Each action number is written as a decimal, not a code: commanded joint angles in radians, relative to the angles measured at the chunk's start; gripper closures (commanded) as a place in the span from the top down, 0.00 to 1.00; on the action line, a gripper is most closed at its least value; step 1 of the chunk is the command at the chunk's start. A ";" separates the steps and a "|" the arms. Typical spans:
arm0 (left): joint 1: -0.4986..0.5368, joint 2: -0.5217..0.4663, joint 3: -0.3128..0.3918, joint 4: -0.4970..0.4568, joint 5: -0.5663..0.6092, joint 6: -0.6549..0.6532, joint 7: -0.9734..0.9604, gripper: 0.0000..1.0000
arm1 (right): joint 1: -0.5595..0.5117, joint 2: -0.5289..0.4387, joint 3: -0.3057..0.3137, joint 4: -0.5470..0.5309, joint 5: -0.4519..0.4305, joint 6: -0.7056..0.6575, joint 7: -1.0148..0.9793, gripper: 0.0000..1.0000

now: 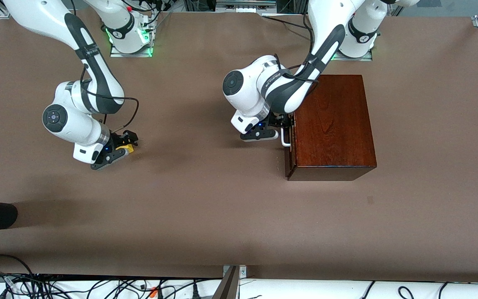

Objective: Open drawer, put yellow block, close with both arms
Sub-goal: 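Pull the drawer open with the left gripper while the right gripper grasps the cube, then lift the yellow cube with the right gripper while the left gripper pulls the drawer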

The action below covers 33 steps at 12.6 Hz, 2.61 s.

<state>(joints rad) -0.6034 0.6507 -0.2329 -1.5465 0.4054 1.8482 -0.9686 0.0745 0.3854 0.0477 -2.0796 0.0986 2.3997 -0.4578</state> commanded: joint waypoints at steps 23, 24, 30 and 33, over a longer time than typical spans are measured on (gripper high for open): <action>-0.030 0.030 -0.008 0.108 -0.201 0.266 -0.053 1.00 | -0.030 -0.005 -0.037 0.129 0.021 -0.141 -0.111 0.16; -0.030 0.024 -0.008 0.108 -0.227 0.264 -0.053 1.00 | -0.030 -0.002 -0.037 0.203 0.021 -0.224 -0.110 0.16; -0.032 0.007 -0.008 0.140 -0.235 0.181 -0.045 1.00 | 0.050 0.024 -0.028 0.452 0.013 -0.410 -0.110 0.17; -0.068 0.040 -0.005 0.140 -0.229 0.181 -0.050 1.00 | 0.083 0.026 -0.029 0.487 0.000 -0.412 -0.110 0.17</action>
<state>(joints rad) -0.6294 0.6520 -0.2259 -1.4873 0.2389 2.0079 -0.9986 0.1439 0.3913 0.0227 -1.6415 0.0990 2.0161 -0.5548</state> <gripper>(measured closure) 0.000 0.445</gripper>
